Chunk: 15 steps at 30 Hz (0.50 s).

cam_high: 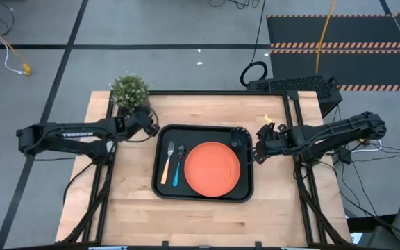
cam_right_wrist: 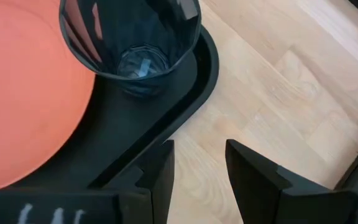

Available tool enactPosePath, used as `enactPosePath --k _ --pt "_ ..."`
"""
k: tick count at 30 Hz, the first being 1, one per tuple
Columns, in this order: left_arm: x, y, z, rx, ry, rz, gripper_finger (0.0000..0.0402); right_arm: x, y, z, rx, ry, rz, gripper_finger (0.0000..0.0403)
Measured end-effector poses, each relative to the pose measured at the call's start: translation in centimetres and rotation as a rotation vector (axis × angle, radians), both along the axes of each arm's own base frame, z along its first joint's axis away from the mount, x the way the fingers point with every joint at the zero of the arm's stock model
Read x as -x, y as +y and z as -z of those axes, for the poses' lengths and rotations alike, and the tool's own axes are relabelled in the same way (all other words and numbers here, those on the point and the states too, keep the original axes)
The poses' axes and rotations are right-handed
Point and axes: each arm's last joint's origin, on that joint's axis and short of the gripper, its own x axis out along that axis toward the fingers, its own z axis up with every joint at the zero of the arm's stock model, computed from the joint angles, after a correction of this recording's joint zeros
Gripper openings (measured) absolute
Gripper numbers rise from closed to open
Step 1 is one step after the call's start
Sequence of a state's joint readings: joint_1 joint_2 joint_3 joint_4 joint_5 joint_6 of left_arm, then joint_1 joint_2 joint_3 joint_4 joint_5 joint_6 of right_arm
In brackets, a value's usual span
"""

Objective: Pick and place plate/cup/fork/spoon on tray
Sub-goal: Adjust the black tray on the table

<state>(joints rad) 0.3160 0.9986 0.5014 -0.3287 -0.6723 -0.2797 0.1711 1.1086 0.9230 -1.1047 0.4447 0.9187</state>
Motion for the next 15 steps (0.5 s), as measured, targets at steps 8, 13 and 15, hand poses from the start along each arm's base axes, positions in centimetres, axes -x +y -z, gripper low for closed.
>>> enactPosePath --k 8,13,15 --pt "-2.2 4.1 2.1 0.186 -0.015 0.187 0.0147 0.8 -0.2 -0.5 0.037 0.016 -0.023 0.0134" --pt "-3.1 6.3 2.9 0.272 0.001 0.204 0.0147 1.2 -0.3 -0.8 0.039 0.004 -0.03 0.0134" --pt "-3.6 6.9 2.7 0.246 0.045 0.242 0.0147 1.3 -0.3 -0.9 0.04 0.001 -0.036 0.0134"
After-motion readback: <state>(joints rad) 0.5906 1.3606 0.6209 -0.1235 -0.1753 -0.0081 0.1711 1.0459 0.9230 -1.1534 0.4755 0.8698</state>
